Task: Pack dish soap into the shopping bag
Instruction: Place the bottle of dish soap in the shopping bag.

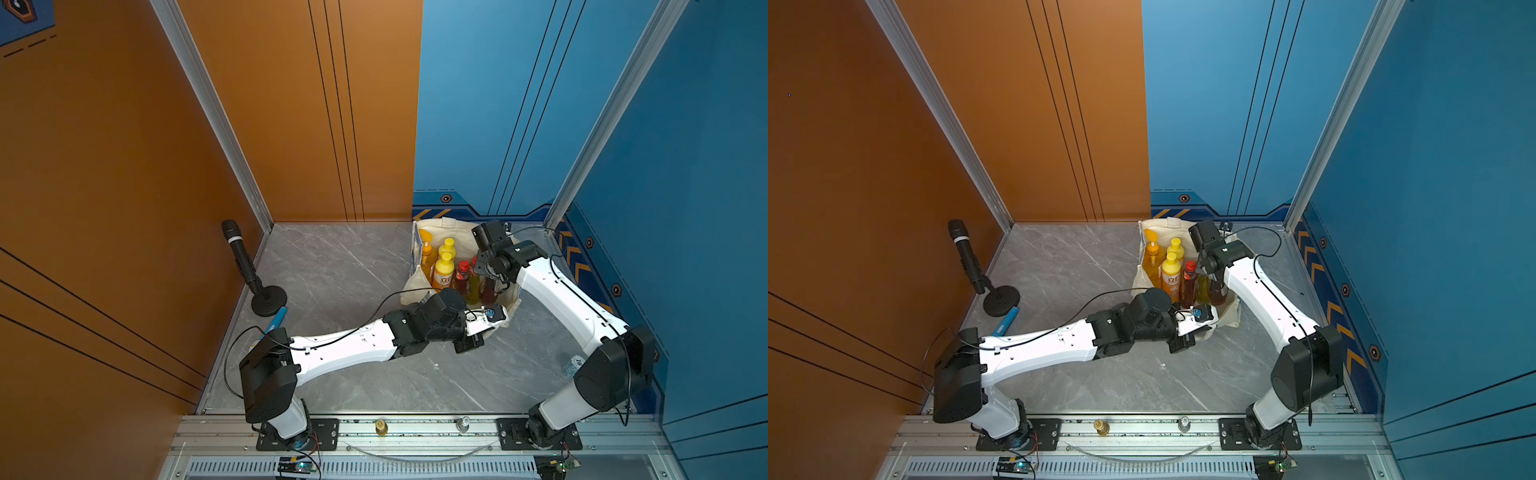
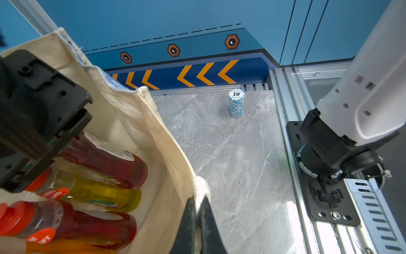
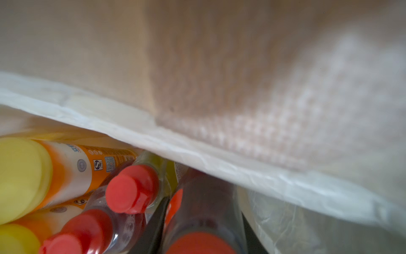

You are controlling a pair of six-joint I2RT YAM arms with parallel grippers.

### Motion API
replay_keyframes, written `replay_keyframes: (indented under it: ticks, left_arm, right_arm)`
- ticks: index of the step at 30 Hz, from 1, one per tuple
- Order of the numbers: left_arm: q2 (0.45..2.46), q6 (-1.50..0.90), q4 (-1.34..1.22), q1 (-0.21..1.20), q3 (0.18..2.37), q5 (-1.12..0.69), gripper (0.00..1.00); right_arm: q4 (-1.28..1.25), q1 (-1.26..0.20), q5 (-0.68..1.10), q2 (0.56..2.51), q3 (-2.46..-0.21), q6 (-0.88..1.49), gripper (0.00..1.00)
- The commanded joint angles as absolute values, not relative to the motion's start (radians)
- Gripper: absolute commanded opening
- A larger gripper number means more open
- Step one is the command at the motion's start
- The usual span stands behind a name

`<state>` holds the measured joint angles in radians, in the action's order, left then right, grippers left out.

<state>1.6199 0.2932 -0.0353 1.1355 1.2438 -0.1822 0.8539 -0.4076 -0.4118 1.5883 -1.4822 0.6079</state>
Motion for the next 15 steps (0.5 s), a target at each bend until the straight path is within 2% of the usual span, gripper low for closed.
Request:
replay_keyframes:
  ticks: [1, 8, 15]
  left_arm:
    - [1.620, 0.319, -0.025, 1.155, 1.258, -0.280, 0.00]
    - [1.596, 0.311, -0.026, 1.157, 1.251, -0.216, 0.00]
    - [1.565, 0.299, -0.026, 1.156, 1.249, -0.200, 0.00]
  right_arm:
    - [0.782, -0.414, -0.431, 1.592, -1.535, 0.648, 0.08]
    - [0.754, -0.411, -0.433, 1.583, -1.484, 0.650, 0.07]
    - [0.689, -0.371, -0.417, 1.485, -1.356, 0.644, 0.07]
